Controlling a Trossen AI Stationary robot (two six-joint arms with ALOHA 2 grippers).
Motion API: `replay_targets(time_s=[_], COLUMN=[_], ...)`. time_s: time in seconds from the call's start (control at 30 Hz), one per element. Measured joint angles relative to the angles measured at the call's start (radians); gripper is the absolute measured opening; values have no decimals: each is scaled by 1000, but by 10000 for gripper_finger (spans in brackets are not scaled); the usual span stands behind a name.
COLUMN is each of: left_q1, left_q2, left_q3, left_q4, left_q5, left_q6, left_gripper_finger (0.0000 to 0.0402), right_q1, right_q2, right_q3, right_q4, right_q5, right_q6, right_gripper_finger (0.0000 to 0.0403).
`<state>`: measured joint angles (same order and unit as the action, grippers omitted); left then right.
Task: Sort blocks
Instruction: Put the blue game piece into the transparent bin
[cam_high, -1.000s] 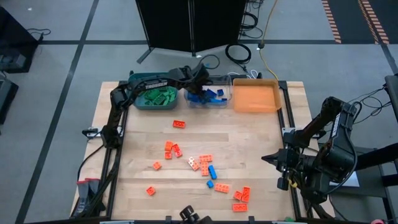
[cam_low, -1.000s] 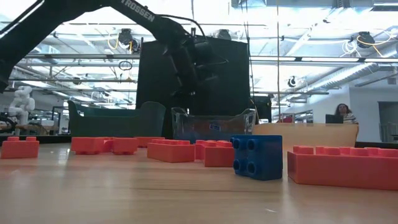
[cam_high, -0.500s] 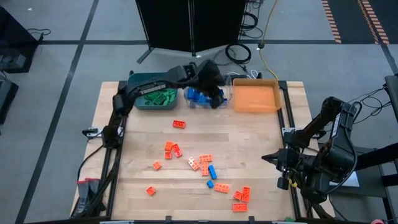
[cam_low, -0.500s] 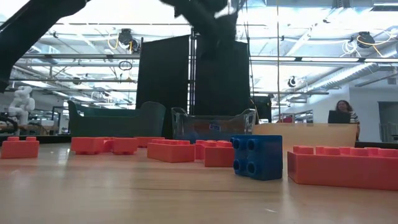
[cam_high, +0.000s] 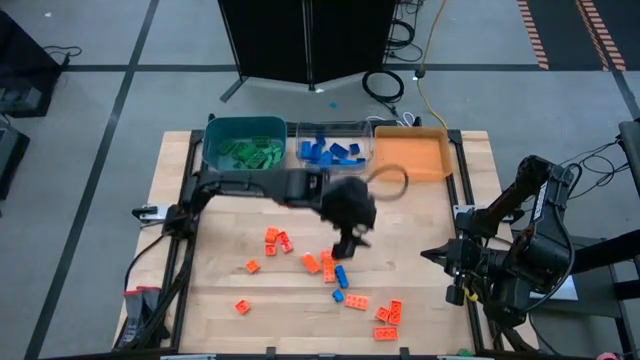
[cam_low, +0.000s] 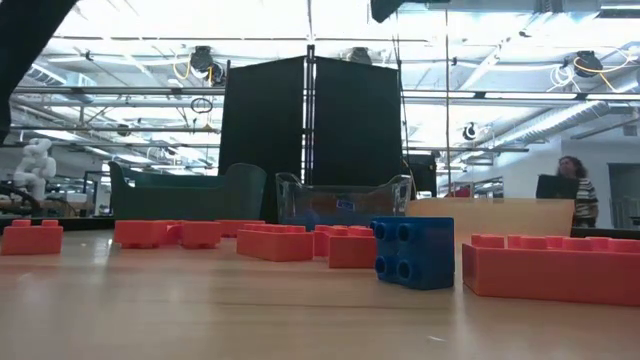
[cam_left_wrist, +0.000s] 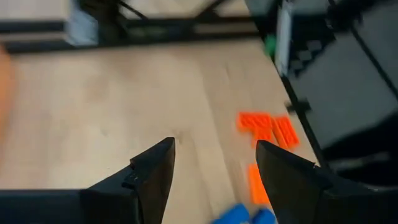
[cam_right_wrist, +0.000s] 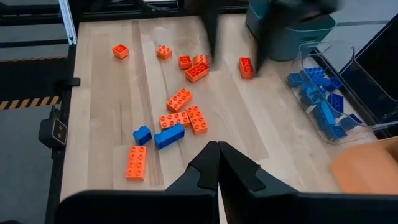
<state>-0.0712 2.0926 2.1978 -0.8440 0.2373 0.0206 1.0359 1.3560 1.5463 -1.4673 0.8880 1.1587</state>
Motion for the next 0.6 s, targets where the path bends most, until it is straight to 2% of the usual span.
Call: replay_targets(time_s=[0.17,0.37,0.6], left_q1=[-78,-147,-223], left_q2=[0,1,2], left_q3=[-98,-251,-416], left_q4=[-37,-93,34], left_q5=[-16,-119,-193], left_q6=[-4,-38,15], left_gripper_finger=[231,231,231], right_q1=[0,0,0], right_q2=[0,0,0], right_q3=[0,0,0], right_q4=[1,1,2], right_q5=[0,0,0], right_q6=[0,0,0], right_gripper_finger=[0,0,0])
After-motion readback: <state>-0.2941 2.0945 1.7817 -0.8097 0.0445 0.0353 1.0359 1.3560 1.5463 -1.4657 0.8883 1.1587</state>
